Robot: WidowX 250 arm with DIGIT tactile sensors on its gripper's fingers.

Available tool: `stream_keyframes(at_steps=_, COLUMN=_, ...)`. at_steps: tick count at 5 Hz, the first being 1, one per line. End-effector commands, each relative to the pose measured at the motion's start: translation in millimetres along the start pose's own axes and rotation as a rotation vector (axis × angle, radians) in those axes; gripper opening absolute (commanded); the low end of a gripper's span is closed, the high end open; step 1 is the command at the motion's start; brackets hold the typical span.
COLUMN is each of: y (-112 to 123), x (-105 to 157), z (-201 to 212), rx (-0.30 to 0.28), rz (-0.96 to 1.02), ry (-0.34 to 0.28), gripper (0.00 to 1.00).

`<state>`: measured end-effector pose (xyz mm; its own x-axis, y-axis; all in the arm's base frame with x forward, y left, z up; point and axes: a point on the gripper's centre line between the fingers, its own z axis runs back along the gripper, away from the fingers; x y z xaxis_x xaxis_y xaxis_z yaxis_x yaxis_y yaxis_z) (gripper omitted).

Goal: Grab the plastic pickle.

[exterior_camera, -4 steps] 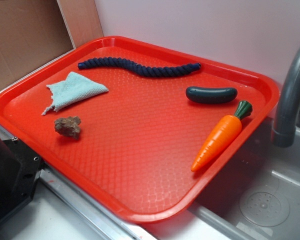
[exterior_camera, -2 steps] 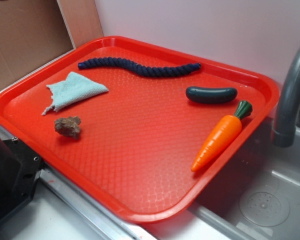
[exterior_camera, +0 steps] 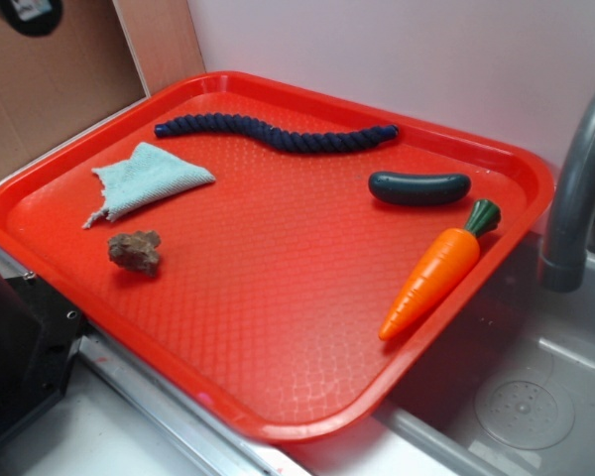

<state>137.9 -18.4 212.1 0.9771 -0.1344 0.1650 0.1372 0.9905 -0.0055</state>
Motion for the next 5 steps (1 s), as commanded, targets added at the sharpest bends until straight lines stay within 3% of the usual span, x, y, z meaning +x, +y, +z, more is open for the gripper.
stream_keyframes(at_steps=1, y=-4.5, x=49.4, z=-28.9, rx=-0.047, rz=-0.191, ry=-0.113, gripper=1.00)
stream_keyframes(at_steps=2, y=-10.8, x=76.8, z=-52.4, rx=-0.054, rz=-0.243, ry=-0.127, gripper=1.00)
stream_keyframes(at_steps=3, y=-21.6, x=99.6, z=-78.3, rx=-0.026, rz=-0.299, ry=-0.144, gripper=1.00)
stream_keyframes(at_steps=4, y=-32.7, x=116.8, z=-100.9, rx=-0.017, rz=-0.341, ry=-0.129, gripper=1.00)
stream_keyframes(at_steps=5, y=-49.3, x=139.0, z=-134.2, rx=-0.019, rz=-0.409, ry=-0.069, gripper=1.00)
